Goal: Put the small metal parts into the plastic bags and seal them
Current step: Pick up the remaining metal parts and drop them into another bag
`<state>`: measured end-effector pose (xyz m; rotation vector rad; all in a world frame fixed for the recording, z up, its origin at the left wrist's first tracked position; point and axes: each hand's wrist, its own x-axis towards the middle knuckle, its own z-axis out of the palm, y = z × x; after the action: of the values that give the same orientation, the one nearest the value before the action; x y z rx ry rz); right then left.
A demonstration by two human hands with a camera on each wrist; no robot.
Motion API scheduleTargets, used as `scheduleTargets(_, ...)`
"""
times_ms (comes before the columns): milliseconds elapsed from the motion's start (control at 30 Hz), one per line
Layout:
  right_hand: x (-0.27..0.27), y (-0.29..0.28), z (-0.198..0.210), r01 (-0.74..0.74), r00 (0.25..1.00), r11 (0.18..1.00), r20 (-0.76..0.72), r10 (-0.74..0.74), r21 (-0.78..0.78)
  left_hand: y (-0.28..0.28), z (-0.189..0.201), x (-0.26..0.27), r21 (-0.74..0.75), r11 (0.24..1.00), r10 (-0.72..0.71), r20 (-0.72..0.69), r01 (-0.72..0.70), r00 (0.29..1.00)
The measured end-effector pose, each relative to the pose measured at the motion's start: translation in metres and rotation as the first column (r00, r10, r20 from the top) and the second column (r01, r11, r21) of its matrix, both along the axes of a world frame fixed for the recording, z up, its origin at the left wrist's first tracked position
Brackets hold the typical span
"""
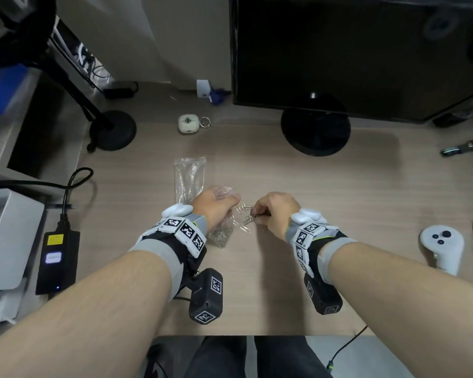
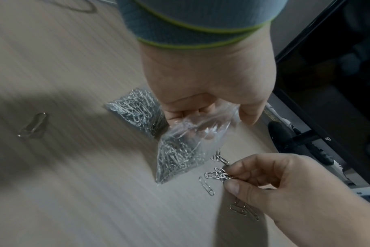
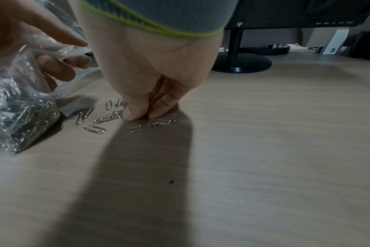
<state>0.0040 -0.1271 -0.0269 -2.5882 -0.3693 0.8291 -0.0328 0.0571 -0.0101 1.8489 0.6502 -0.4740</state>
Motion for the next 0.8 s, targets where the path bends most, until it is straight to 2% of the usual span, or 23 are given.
scheduleTargets(200,-0.010,0.010,-0.024,-0.069,0.996,0.997,-0.052,0.066,-0.046,0.006,-0.022,-0.014,-0.022,1.000,0.022,-0.041,-0.022,0.999)
scheduleTargets(333,-0.008,0.011,-0.025,-0.130,0.990,0.985,-0.070,0.123,-0.116,0.005,-0.026,-0.015,-0.039,0.999,0.037,-0.028,-0.038,0.999)
scheduleTargets(467,-0.007,0.006,-0.024,-0.095,0.992,0.985,-0.094,0.082,-0.145,0.009,-0.027,-0.015,-0.015,1.000,-0.020,-0.017,0.020,1.000)
scheduleTargets(567,-0.008,-0.001,-0.026,0.076,0.996,0.996,-0.049,-0.077,-0.038,0.014,-0.033,-0.019,0.076,0.989,-0.123,-0.033,0.126,0.992)
scheduleTargets(634,-0.007,-0.001,-0.021,0.123,0.992,0.992,-0.023,-0.122,0.036,0.016,-0.038,-0.024,0.131,0.961,-0.237,-0.075,0.245,0.969)
scheduleTargets(700,-0.003,0.005,-0.009,0.100,0.995,0.990,-0.031,-0.097,0.104,0.018,-0.044,-0.030,0.136,0.919,-0.352,-0.141,0.370,0.926)
scheduleTargets(800,0.003,0.018,0.006,-0.052,0.996,0.991,-0.063,0.061,0.125,0.019,-0.047,-0.037,0.173,0.834,-0.489,-0.209,0.524,0.847)
